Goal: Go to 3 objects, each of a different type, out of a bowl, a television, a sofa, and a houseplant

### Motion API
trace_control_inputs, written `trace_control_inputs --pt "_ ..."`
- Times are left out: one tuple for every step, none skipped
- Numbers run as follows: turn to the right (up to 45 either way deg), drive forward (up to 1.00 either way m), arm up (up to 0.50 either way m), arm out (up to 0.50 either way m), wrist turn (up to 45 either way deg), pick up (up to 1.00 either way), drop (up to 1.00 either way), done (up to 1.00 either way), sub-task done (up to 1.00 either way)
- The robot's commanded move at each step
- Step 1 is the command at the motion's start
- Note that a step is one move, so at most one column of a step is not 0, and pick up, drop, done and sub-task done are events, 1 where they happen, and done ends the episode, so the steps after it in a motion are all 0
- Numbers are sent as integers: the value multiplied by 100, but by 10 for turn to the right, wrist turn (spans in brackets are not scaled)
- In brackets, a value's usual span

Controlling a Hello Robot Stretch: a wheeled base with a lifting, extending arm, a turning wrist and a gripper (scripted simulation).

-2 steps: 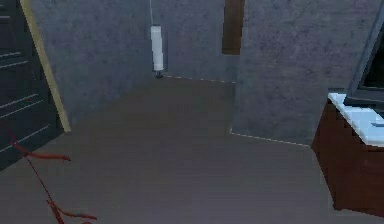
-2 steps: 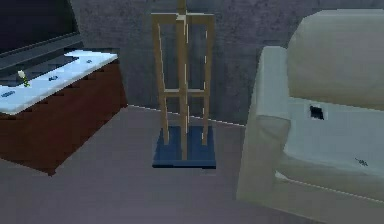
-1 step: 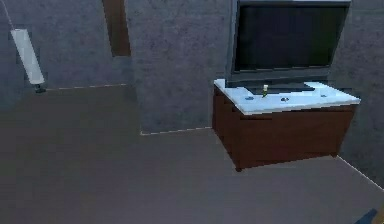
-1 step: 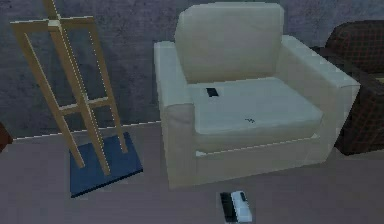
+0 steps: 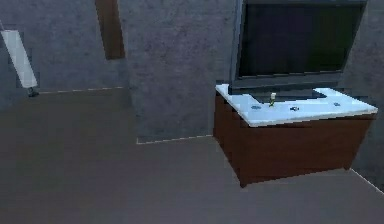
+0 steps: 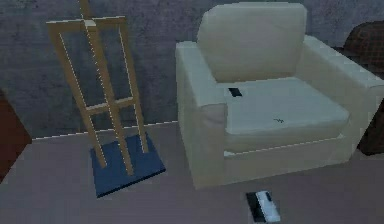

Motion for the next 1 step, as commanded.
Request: trace_control_inputs --pt "90 0 0 0 0 0 0 0 0"
